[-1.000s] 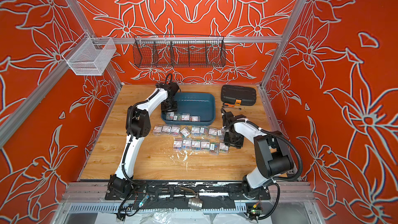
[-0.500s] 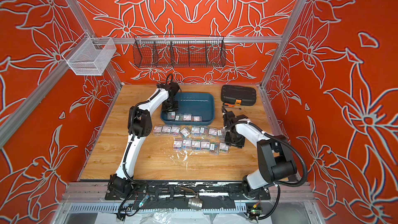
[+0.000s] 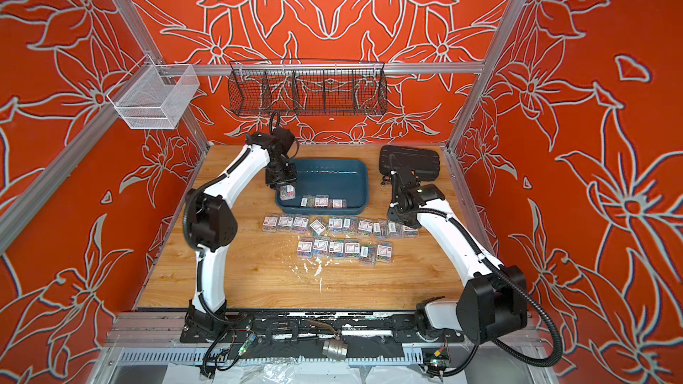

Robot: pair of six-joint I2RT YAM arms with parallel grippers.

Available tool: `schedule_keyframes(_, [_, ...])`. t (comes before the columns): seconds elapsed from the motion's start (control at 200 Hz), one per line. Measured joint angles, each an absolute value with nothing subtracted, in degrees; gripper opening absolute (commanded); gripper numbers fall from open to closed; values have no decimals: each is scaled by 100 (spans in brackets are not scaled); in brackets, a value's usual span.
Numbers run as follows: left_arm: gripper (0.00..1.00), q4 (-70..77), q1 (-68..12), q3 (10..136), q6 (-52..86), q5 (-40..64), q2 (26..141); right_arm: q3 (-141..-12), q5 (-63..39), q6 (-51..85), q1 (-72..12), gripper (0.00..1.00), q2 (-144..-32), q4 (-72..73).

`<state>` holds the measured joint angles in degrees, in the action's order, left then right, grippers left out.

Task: Take the paper clips out of the storage box
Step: Pick up the boxed paper clips from the storage box, then place the boxed paper clips at the center of the board.

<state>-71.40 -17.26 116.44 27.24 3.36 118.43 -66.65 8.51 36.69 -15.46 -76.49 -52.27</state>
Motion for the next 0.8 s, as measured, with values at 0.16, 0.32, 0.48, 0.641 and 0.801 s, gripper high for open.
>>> schedule_keyframes(0.16, [48,-6812,-1741,10003,2705,558,10451,-7258,613,3667,-1546,46,-7874,-4987])
schedule_keyframes(0.32, [48,-6348,-1774,8248,2707,784,9334,-7592,139,3581,-1634,59,-8274,-4644])
schedule_keyframes(0.48, [48,-5942,-1813,6936,2746,921,8691,-7649,-75,3577,-1837,59,-8381,-4449])
schedule_keyframes(0.641, [47,-5496,-1907,6058,2810,1046,8315,-8062,-143,3514,-1949,56,-8895,-4469])
schedule_keyframes(0.801, [46,-4960,-2067,5505,2845,1245,8274,-8313,-139,3474,-2176,56,-9229,-4528])
